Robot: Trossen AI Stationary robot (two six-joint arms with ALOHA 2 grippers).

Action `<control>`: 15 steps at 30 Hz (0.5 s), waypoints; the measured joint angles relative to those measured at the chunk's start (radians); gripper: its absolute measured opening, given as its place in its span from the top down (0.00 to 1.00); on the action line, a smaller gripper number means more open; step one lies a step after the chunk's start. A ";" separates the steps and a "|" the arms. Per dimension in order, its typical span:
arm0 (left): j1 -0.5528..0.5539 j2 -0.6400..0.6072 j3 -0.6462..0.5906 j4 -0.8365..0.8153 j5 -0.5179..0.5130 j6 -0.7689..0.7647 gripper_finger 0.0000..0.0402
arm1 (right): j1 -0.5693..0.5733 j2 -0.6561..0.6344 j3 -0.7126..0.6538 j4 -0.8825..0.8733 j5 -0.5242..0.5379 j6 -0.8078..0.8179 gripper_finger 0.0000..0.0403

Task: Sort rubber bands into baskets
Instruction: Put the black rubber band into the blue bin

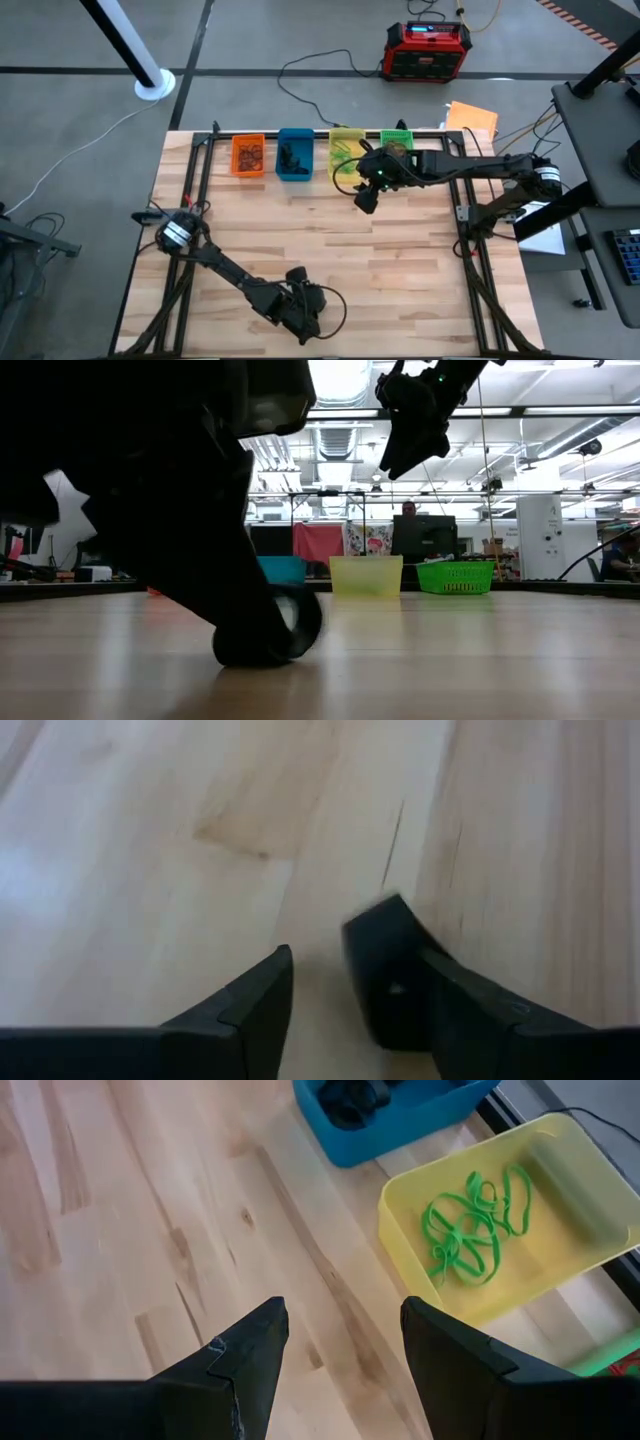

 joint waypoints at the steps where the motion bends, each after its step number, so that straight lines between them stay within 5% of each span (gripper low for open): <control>1: -0.001 0.007 0.002 0.004 -0.004 0.002 0.56 | 0.000 0.000 -0.004 0.001 0.000 0.000 0.52; 9: -0.005 -0.010 -0.001 -0.071 -0.019 0.051 0.94 | 0.000 0.000 -0.044 0.002 0.000 -0.002 0.52; 15: 0.044 -0.088 -0.009 -0.201 -0.079 0.169 0.98 | 0.000 0.000 -0.081 0.032 0.000 -0.012 0.52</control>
